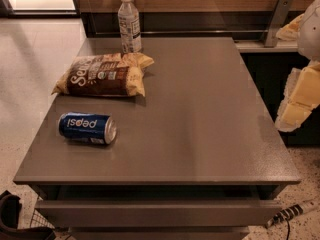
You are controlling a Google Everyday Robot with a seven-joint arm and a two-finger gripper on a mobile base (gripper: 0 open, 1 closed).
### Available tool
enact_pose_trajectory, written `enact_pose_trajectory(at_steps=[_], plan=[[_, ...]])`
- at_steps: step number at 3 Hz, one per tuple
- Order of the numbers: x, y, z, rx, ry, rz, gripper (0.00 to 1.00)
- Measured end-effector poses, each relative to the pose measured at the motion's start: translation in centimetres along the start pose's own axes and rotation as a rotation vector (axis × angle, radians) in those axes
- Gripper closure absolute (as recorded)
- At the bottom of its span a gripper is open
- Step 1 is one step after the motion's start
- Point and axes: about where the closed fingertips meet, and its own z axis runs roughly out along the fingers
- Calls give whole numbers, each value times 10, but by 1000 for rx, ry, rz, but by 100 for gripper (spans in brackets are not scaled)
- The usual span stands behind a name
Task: Place pepsi can upright
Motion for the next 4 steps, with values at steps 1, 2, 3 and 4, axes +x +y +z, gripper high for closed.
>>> enact_pose_trajectory(at_steps=[1,2,3,4], plan=[[0,0,0,0,0,0,0],[-14,-8,5,-8,-7,14,0],[-49,-21,31,-47,-59,76,0],[-91,-28,58,-87,-120,152,0]])
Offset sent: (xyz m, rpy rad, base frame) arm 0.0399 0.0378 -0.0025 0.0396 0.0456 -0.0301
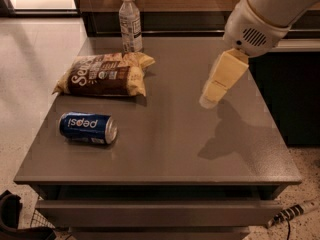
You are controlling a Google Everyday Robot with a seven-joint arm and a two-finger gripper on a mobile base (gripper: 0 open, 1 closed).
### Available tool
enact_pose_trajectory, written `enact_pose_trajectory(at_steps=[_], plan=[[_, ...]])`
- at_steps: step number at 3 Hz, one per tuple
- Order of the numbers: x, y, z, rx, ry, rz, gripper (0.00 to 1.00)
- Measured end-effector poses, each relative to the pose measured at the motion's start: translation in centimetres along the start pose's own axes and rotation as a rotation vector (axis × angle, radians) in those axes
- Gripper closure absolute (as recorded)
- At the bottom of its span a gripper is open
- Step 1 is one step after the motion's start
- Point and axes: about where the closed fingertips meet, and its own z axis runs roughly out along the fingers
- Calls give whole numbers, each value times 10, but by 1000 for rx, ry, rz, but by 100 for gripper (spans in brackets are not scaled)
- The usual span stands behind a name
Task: Place pepsi can upright
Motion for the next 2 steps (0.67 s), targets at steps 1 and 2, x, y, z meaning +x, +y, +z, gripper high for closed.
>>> enact_pose_trajectory(at_steps=[1,2], plan=[[-51,9,24,-24,-36,-7,0],[-98,30,38,-40,-25,-78,0]])
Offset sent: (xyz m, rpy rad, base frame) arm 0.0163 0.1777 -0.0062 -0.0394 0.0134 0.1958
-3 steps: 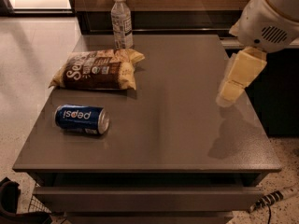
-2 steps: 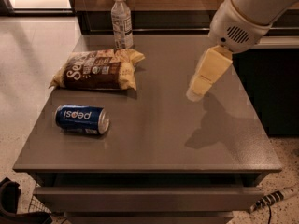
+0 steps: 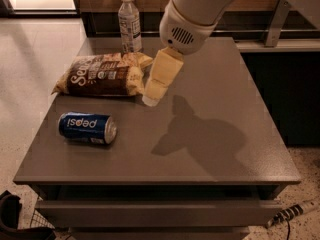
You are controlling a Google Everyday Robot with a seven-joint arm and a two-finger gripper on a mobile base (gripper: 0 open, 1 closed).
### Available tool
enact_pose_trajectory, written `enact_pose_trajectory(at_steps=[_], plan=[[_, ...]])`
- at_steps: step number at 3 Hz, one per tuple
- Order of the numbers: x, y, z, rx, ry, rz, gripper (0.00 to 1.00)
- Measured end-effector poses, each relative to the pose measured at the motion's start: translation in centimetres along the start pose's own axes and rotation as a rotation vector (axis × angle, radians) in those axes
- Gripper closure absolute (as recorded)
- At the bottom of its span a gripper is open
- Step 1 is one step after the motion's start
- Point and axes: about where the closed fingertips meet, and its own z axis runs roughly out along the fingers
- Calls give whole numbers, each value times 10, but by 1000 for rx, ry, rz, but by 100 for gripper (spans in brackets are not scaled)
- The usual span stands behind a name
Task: Place pepsi can upright
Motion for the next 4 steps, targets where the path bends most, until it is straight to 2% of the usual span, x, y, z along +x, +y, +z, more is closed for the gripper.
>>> enact_pose_trajectory(at_steps=[1,2,3,4], plan=[[-35,19,15,-14,78,-65,0],[-60,35,35,-5,211,-80,0],[-60,35,35,-5,208,-81,0],[-75,48,53,-37,194,-116,0]])
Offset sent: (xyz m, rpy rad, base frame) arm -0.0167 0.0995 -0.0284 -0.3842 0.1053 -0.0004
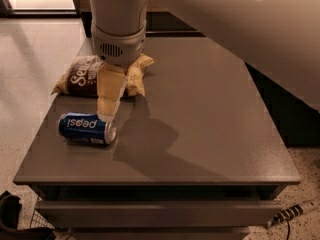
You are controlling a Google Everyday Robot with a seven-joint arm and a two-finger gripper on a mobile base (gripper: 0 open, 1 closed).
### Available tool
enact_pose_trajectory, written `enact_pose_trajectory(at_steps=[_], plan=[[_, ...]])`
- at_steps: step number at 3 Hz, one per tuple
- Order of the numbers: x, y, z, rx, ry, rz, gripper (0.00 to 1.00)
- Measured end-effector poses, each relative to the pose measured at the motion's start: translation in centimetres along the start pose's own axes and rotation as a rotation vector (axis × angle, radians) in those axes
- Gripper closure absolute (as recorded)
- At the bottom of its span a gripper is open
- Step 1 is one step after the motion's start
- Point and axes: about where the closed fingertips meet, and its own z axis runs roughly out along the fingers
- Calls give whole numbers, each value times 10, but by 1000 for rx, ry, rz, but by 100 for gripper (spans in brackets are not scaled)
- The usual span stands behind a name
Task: Place pepsi can upright
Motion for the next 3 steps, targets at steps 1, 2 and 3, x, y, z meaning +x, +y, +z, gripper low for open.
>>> enact_pose_trajectory(at_steps=[1,2,3], plan=[[-18,12,12,-25,-3,-41,0],[-37,24,21,-41,16,-74,0],[-49,31,37,-62,43,-83,0]])
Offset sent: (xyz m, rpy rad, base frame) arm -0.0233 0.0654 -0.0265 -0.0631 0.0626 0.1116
